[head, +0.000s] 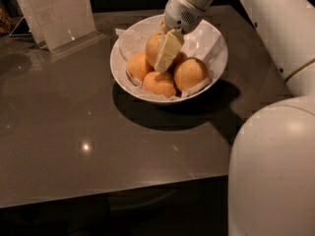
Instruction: Pick orange from white bowl
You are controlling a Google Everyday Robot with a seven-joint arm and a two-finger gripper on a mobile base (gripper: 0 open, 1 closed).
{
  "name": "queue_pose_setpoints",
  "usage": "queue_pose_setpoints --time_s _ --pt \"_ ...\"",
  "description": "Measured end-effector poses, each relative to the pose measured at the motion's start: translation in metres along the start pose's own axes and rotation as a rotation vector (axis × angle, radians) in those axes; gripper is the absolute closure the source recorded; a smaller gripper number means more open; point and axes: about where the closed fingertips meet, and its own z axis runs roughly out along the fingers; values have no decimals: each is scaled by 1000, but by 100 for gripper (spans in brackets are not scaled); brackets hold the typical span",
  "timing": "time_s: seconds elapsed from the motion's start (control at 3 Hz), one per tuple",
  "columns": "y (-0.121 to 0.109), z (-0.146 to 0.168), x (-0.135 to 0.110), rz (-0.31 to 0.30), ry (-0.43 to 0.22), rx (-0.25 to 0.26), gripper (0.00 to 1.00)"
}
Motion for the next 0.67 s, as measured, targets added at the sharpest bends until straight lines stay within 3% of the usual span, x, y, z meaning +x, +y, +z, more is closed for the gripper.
queue_pose_setpoints --time_s 0.67 --pt "3 -4 -2 0 0 0 89"
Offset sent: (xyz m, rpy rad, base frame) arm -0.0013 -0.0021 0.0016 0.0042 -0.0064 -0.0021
